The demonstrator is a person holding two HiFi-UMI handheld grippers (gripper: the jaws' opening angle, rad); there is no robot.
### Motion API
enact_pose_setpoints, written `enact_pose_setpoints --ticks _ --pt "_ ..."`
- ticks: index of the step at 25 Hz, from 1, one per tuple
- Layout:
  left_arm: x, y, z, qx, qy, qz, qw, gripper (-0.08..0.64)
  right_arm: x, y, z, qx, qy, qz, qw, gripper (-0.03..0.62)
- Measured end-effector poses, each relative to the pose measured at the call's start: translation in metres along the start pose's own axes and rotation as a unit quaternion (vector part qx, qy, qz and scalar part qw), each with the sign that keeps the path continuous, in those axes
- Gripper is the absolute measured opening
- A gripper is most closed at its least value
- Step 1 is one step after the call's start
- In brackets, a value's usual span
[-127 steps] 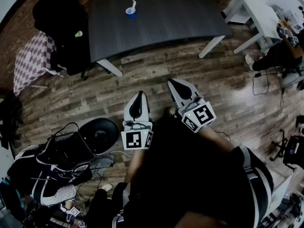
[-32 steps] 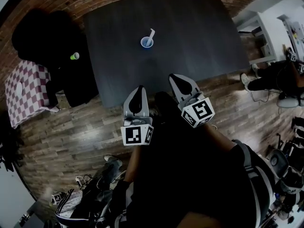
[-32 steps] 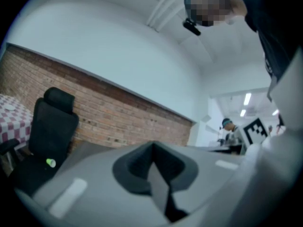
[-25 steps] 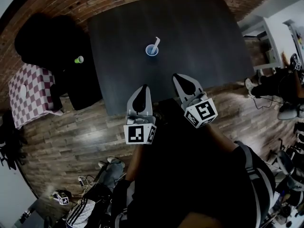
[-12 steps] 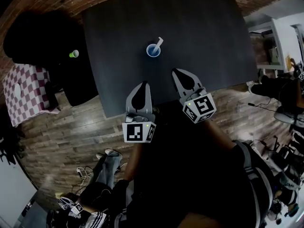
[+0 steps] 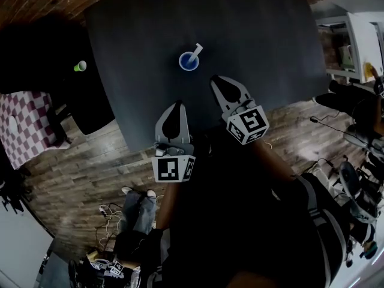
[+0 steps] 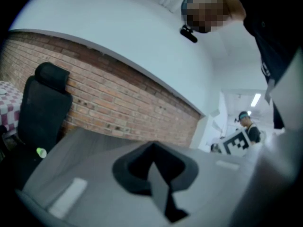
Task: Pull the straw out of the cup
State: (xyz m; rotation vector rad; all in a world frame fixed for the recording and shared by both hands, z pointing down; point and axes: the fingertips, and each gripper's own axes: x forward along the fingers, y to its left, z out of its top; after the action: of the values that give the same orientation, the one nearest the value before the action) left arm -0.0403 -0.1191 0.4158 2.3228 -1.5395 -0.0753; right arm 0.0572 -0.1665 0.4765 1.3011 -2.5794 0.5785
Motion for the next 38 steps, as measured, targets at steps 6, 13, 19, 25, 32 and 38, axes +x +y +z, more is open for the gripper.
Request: enact_pose_setpoints --ticks 6,13,19,25,32,38 --pt "0.022 0.008 -0.015 -0.011 0.011 0.007 0.9999 0.005 0.022 -0.021 -0.019 0.016 0.020 -0.004 1.000 0.008" --pt "0.047 0.016 -0.035 -0.028 0.029 0.011 0.9991 0.005 0.047 -0.036 -0.045 0.036 0.049 0.001 0.998 0.008" --pt "0.061 0.024 -0.050 -0.024 0.031 0.017 0.9991 0.005 0.065 -0.047 -0.066 0.049 0.071 0.003 0.996 0.026" --pt "0.075 0.033 -0.066 -0.042 0.053 0.037 0.9971 0.005 0.081 -0.059 -0.076 0.059 0.087 0.007 0.994 0.055" --pt "0.088 0.041 -0.073 -0.053 0.054 0.044 0.9962 0.005 0.096 -0.068 -0.083 0.066 0.098 0.016 0.993 0.074" --pt "0.093 0.046 -0.077 -0.059 0.055 0.048 0.9956 0.005 0.110 -0.072 -0.086 0.075 0.100 0.024 0.992 0.098"
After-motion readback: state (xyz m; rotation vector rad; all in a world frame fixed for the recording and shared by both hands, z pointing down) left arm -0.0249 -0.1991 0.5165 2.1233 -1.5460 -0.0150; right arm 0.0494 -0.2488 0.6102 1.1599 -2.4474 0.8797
